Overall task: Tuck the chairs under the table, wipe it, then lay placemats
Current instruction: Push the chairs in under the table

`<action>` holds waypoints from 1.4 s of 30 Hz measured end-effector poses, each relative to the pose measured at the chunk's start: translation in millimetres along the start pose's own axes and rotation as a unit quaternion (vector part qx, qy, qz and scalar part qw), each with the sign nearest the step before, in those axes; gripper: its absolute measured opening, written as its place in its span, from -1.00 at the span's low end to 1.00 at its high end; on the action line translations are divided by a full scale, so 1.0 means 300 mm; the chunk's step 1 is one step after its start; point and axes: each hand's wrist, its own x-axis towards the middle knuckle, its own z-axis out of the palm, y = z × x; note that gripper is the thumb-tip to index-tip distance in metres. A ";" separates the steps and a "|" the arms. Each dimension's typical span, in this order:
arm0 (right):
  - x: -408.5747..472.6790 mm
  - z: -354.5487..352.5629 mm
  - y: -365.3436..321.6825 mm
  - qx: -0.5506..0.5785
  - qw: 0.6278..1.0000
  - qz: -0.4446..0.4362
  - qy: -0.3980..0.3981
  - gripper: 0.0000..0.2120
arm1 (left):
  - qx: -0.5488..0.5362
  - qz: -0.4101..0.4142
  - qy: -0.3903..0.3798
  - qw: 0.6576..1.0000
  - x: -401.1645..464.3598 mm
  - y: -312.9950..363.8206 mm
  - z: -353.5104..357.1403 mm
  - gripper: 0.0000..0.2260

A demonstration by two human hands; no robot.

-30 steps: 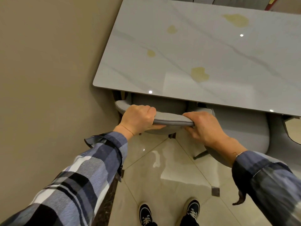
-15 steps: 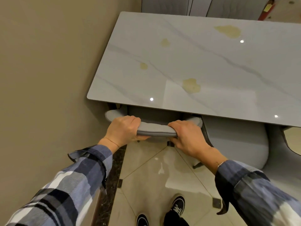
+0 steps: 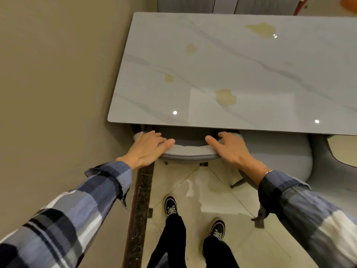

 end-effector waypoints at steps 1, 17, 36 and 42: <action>-0.009 0.008 -0.006 -0.020 1.000 -0.012 0.011 -0.27 | 0.005 0.020 -0.026 0.999 -0.001 0.012 -0.007 -0.09; 0.032 0.110 -0.092 -0.205 0.934 -0.290 0.026 -0.63 | 0.109 0.234 0.019 0.966 0.111 -0.135 -0.039 -0.44; -0.056 -0.034 0.022 -0.126 0.969 -0.213 0.007 -0.48 | 0.137 0.094 -0.112 0.980 0.079 0.247 -0.042 -0.15; -0.181 -0.211 0.434 -0.144 0.984 -0.104 -0.005 -0.26 | 0.249 0.049 -0.024 0.967 0.151 0.503 0.114 -0.69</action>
